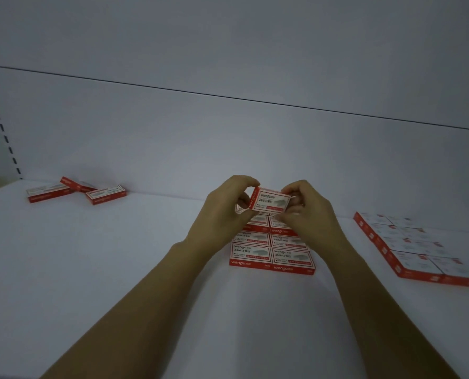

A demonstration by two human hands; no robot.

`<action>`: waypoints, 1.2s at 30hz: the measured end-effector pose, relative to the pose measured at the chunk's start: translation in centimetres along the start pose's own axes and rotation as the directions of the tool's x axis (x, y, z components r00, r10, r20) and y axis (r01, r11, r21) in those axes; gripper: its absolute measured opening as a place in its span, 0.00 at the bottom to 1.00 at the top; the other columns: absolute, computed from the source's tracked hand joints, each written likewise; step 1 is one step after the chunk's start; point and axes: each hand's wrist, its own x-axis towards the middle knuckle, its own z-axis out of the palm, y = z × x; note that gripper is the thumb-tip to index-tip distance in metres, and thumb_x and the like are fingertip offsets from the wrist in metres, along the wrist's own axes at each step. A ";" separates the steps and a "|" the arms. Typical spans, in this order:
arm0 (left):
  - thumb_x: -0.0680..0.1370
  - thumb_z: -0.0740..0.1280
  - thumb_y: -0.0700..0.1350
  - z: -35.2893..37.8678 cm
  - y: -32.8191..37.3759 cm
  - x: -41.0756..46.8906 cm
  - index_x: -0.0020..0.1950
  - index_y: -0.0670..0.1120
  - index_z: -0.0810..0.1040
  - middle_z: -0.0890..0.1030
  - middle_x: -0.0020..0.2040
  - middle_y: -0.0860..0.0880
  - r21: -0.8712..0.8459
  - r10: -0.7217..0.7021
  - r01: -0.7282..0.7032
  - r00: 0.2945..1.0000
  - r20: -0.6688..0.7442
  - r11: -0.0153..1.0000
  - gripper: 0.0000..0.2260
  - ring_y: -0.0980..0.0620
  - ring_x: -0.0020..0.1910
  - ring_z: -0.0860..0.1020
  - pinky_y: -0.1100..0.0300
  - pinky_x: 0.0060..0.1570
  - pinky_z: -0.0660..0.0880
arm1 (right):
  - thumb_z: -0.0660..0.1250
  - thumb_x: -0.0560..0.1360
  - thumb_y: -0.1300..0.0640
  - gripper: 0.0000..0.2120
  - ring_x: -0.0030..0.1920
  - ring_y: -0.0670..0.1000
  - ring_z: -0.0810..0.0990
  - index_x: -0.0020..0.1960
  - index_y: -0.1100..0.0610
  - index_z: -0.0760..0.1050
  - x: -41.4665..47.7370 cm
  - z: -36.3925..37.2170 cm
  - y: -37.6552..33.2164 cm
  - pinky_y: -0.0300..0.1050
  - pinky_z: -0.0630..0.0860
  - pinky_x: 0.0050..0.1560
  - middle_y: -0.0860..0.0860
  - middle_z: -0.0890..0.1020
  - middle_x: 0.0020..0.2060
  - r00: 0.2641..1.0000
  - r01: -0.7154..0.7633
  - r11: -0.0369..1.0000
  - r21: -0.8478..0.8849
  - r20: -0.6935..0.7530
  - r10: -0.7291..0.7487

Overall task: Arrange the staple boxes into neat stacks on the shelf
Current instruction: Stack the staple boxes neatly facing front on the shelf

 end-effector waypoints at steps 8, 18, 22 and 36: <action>0.72 0.71 0.34 0.7 -1.6 0.0 0.55 0.40 0.78 0.79 0.55 0.47 0.117 0.191 -0.177 0.975 -0.117 0.977 0.12 0.59 0.41 0.76 0.75 0.49 0.71 | 0.69 0.73 0.60 0.09 0.39 0.41 0.74 0.43 0.53 0.69 -0.2 0.2 -0.3 0.26 0.69 0.37 0.46 0.73 0.42 0.945 0.272 0.936 -0.225 -0.123 -0.304; 0.74 0.69 0.37 0.7 -1.9 0.0 0.71 0.50 0.67 0.73 0.56 0.57 0.048 0.125 -0.125 0.992 -0.003 0.991 0.26 0.64 0.46 0.75 0.79 0.50 0.71 | 0.72 0.71 0.58 0.12 0.40 0.40 0.80 0.52 0.48 0.76 -0.1 -0.8 0.1 0.31 0.74 0.39 0.40 0.80 0.40 0.992 0.047 0.996 -0.078 0.117 -0.038; 0.75 0.69 0.39 0.5 -1.7 0.1 0.69 0.49 0.70 0.77 0.57 0.53 0.056 0.089 -0.091 0.995 0.035 0.994 0.23 0.62 0.46 0.74 0.77 0.48 0.71 | 0.72 0.71 0.58 0.21 0.42 0.43 0.82 0.61 0.46 0.73 0.0 -1.2 0.2 0.37 0.78 0.42 0.43 0.81 0.43 0.982 0.001 1.000 -0.010 0.187 0.001; 0.72 0.73 0.43 -0.4 -1.0 0.2 0.60 0.47 0.75 0.77 0.56 0.52 0.048 -0.159 0.157 0.986 0.042 0.986 0.18 0.58 0.45 0.76 0.75 0.39 0.72 | 0.72 0.71 0.57 0.24 0.42 0.41 0.76 0.66 0.48 0.72 -0.2 -0.6 -0.5 0.28 0.71 0.38 0.44 0.72 0.52 0.986 0.114 0.979 -0.169 0.141 -0.090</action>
